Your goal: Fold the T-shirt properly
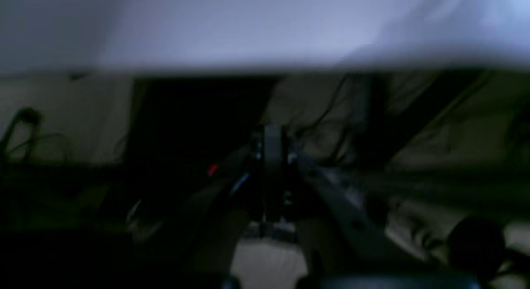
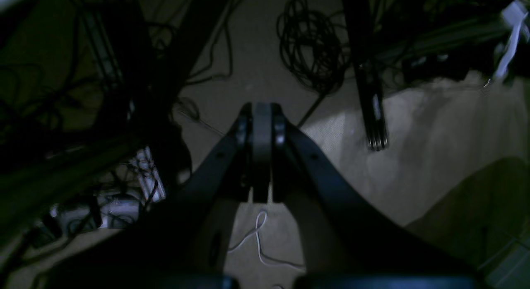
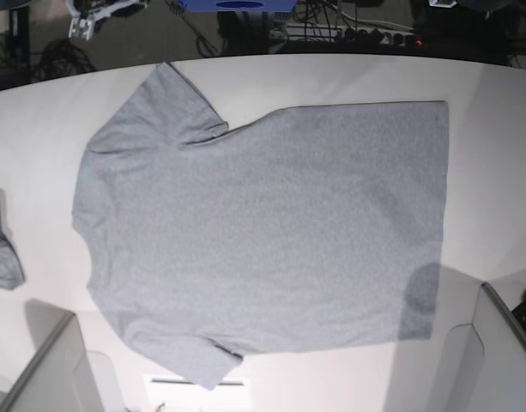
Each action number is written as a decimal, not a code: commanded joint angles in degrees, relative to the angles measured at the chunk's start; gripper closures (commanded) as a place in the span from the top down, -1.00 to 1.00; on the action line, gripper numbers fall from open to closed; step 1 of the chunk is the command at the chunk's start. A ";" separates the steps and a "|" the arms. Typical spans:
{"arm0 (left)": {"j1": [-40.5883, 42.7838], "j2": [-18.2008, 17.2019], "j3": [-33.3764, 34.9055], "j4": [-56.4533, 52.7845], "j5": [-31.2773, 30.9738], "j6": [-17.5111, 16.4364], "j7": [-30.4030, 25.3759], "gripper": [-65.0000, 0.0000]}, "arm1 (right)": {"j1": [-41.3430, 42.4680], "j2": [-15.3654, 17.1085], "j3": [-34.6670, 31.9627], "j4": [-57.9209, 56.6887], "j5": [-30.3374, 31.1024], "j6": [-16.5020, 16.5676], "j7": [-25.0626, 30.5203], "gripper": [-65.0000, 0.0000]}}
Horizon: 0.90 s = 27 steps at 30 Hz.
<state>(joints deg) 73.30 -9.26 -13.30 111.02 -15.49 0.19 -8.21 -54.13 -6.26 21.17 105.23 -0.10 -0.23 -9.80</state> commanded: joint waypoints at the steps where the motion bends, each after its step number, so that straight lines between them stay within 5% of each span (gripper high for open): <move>1: 1.38 -0.55 -0.19 1.46 -0.29 0.30 -1.42 -1.00 | 0.55 0.15 0.33 1.71 0.23 -0.17 0.53 -1.00; 10: -4.51 -2.04 -0.28 1.64 -0.65 0.30 -1.59 -1.00 | 8.90 -0.38 0.15 8.57 0.23 -0.08 -0.79 -1.00; 14: -7.93 -0.63 -0.28 1.55 -0.73 0.30 -1.59 -1.00 | 15.93 -0.20 0.59 8.84 0.23 0.27 -7.03 -1.00; 16: -9.60 1.92 -0.46 1.64 -0.73 0.30 -1.59 -1.00 | 18.74 -0.20 0.59 9.01 0.32 4.23 -11.52 -1.00; 19: -12.77 5.87 -3.54 1.64 -0.73 0.21 -1.59 -1.00 | 23.67 -0.46 3.05 9.10 1.55 14.34 -16.18 -1.00; 21: -14.00 8.33 -6.52 1.99 -0.82 0.21 -1.42 -1.00 | 26.57 -0.55 5.86 9.19 5.68 17.59 -21.01 -1.00; 27: -15.85 10.36 -12.50 1.81 -0.91 0.12 -0.89 -1.00 | 33.69 2.44 18.79 9.10 23.35 22.43 -41.58 0.35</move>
<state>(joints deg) 56.60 1.19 -25.41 112.09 -16.16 -0.03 -7.55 -20.51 -4.25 39.53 113.60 23.22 22.00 -52.07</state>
